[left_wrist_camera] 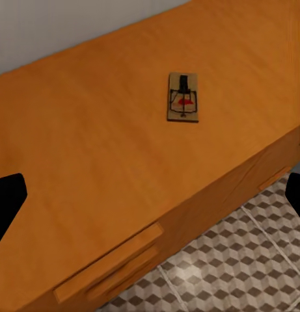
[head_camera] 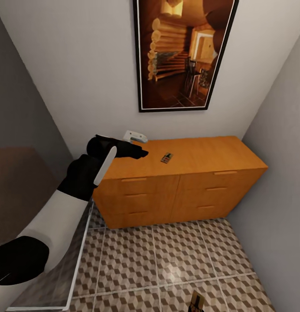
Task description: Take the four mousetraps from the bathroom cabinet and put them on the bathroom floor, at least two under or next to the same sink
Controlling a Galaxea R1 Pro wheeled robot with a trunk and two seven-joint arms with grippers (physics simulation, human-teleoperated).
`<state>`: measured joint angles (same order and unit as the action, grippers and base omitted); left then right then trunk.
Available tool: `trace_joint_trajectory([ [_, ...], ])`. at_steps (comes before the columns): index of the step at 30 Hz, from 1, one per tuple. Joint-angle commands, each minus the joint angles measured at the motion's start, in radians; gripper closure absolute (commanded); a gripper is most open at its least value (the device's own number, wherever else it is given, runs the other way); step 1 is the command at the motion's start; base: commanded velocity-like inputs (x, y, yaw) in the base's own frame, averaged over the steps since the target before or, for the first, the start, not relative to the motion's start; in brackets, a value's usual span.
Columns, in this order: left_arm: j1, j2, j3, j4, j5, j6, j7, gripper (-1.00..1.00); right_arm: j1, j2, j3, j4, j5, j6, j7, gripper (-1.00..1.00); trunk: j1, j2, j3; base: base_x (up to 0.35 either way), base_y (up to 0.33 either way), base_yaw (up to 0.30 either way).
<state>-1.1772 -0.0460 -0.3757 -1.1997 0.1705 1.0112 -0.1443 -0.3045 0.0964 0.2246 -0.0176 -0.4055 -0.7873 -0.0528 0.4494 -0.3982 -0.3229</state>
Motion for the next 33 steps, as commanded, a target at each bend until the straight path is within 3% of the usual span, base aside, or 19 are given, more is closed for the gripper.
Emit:
trace_joint_trajectory([
  [1,-0.001,0.000,-0.001,0.000,0.003,0.004,0.000,-1.00,-0.001,0.000,0.009,0.001,-0.004,-0.003,-0.005,1.00,0.001,-0.002,-0.002,0.027,0.005,-0.044],
  [11,-0.001,0.000,-0.006,0.007,0.002,0.004,0.000,-1.00,-0.001,0.001,0.009,0.001,-0.004,-0.003,-0.006,1.00,0.001,-0.002,-0.001,0.007,0.001,-0.011],
  [19,-0.001,-0.001,-0.036,0.031,0.001,0.003,0.000,-1.00,-0.001,0.003,0.009,0.001,-0.004,-0.003,-0.006,1.00,0.001,-0.002,-0.001,0.019,-0.019,-0.069],
  [33,-0.001,0.000,-0.043,0.043,0.001,0.003,0.000,-1.00,-0.001,0.003,0.009,0.001,-0.004,-0.003,-0.005,1.00,0.001,-0.002,-0.001,0.119,-0.170,-0.148],
])
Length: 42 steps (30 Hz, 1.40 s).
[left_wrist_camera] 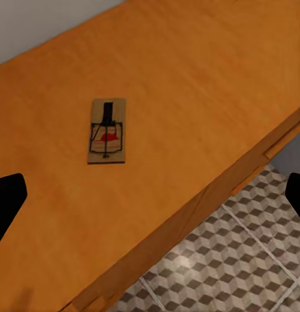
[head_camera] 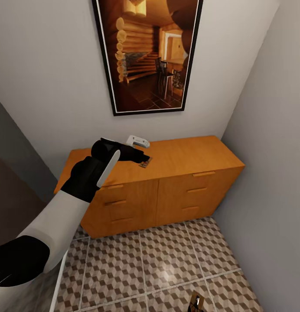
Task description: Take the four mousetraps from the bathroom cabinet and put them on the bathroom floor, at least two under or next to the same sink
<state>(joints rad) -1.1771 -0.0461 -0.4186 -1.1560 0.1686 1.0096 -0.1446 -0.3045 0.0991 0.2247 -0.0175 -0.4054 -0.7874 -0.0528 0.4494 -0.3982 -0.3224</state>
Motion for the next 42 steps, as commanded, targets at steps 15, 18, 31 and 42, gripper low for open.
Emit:
trace_joint_trajectory([
  [15,-0.001,0.002,0.001,0.069,0.003,0.000,0.000,-1.00,-0.001,0.001,0.008,0.001,-0.004,-0.003,-0.007,1.00,0.001,-0.002,-0.002,0.006,-0.008,-0.003],
  [18,-0.001,0.003,0.002,0.092,0.001,-0.002,-0.001,-1.00,-0.001,0.001,0.008,0.001,-0.004,-0.003,-0.007,1.00,0.001,-0.002,-0.002,0.000,0.000,0.000],
  [31,-0.001,0.003,0.005,0.107,-0.001,-0.003,-0.001,-1.00,-0.001,0.001,0.008,0.001,-0.004,-0.003,-0.007,1.00,0.001,-0.002,-0.002,0.000,0.000,0.000],
  [42,-0.001,0.002,0.006,0.109,-0.001,-0.003,-0.001,-1.00,-0.001,0.001,0.008,0.001,-0.004,-0.003,-0.007,1.00,0.001,-0.002,-0.002,0.100,0.000,0.000],
])
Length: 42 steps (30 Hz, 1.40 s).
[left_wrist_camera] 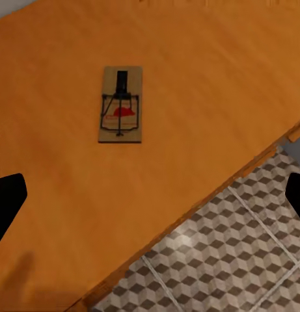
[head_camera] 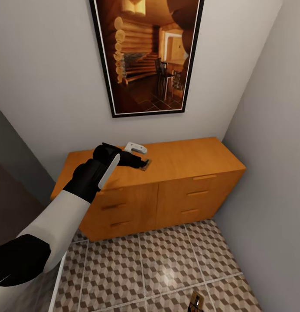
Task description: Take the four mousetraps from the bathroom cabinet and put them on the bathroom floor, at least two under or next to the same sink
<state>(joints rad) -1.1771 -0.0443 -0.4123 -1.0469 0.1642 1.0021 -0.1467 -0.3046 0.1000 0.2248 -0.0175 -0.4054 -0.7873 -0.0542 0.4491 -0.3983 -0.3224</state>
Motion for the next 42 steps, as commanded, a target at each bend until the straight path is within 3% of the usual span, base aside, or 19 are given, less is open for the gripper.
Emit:
trace_joint_trajectory([
  [1,-0.001,0.000,0.000,0.000,0.004,0.004,0.001,-1.00,-0.001,0.001,0.008,0.001,-0.004,-0.003,-0.006,1.00,0.001,-0.002,-0.002,0.217,0.000,0.000],
  [17,-0.001,-0.001,-0.002,0.068,0.003,0.002,-0.002,-1.00,-0.001,0.001,0.008,0.001,-0.004,-0.003,-0.007,1.00,0.001,-0.002,-0.002,0.221,0.000,0.000],
  [42,-0.001,-0.016,-0.005,0.110,0.003,-0.031,0.000,-1.00,-0.001,0.001,0.009,0.001,-0.004,-0.003,-0.007,1.00,0.001,-0.002,-0.002,0.012,0.000,0.000],
])
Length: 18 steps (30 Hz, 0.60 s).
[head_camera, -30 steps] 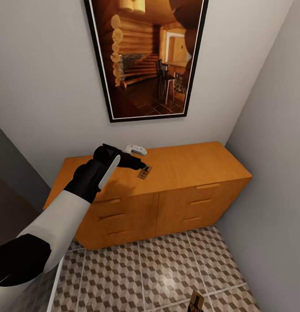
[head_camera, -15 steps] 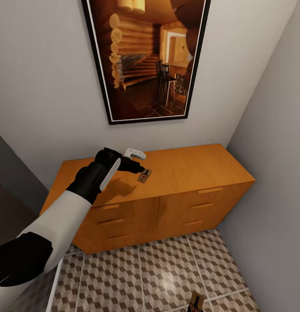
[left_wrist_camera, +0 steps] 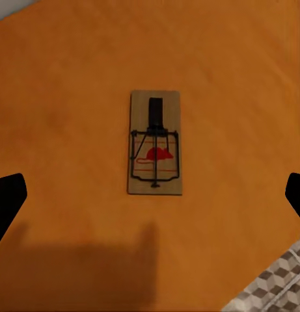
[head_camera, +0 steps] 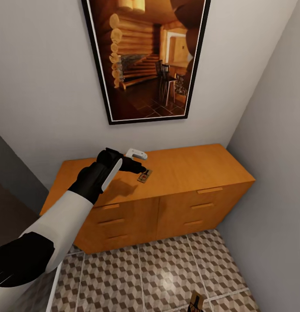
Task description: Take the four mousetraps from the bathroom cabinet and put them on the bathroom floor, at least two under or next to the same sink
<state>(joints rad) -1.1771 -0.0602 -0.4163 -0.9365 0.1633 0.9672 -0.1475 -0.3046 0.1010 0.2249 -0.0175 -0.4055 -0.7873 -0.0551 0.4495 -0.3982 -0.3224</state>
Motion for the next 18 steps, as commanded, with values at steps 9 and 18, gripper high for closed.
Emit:
trace_joint_trajectory([
  [9,-0.001,-0.011,-0.003,0.009,0.000,0.003,0.006,-1.00,-0.001,0.000,0.008,0.001,-0.004,-0.003,-0.006,1.00,0.001,-0.002,-0.002,0.105,-0.115,0.000],
  [18,-0.001,-0.012,-0.033,0.013,-0.003,0.002,0.007,-1.00,-0.001,0.000,0.008,0.001,-0.004,-0.003,-0.006,1.00,0.001,-0.002,-0.002,0.150,-0.151,0.000],
])
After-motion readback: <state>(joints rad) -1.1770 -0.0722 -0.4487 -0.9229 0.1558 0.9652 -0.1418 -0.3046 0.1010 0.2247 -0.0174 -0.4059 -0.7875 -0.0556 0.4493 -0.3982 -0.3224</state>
